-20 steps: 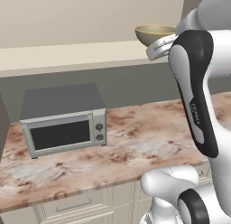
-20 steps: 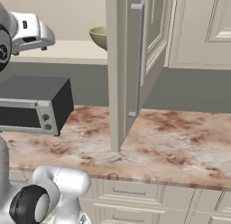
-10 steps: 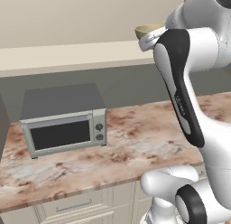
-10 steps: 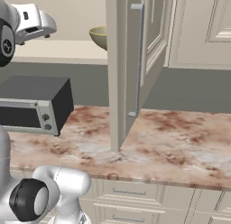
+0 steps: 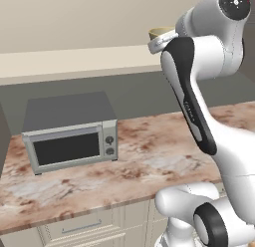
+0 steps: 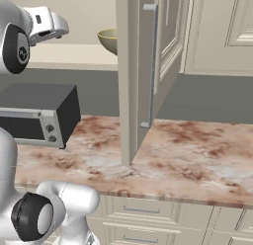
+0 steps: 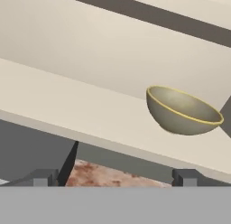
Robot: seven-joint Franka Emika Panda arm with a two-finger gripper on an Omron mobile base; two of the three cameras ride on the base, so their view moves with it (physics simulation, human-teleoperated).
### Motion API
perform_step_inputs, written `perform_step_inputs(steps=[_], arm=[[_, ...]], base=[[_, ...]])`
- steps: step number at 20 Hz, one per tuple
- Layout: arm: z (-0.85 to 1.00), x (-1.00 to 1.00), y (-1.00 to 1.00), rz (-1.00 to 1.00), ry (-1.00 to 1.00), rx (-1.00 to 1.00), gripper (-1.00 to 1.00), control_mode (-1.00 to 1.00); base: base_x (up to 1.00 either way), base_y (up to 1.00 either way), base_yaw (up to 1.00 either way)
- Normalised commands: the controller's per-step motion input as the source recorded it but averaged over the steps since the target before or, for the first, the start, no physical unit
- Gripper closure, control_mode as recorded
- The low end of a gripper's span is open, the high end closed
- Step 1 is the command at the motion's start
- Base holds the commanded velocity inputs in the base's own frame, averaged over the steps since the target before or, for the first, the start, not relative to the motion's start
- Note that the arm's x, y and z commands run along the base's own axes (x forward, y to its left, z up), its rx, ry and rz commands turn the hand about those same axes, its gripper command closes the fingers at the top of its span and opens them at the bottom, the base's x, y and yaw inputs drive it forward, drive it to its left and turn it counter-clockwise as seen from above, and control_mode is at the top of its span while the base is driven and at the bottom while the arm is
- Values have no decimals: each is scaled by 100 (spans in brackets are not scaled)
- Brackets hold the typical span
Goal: Move the bowls from the cabinet to the plates on the dining table.
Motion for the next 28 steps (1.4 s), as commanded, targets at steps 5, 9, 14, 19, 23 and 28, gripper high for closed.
perform_step_inputs(steps=[5, 9, 14, 19, 23, 28], arm=[[1, 13, -8, 0, 0, 0, -100, -100], [0, 13, -18, -1, 0, 0, -100, -100], [0, 3, -29, -2, 4, 0, -100, -100], [0, 12, -28, -2, 2, 0, -100, -100], [-1, 33, -27, -1, 0, 0, -100, -100], [-11, 39, -26, 0, 0, 0, -100, -100]], base=[[0, 0, 0], [0, 0, 0], [0, 0, 0], [0, 0, 0], [0, 0, 0], [0, 0, 0]])
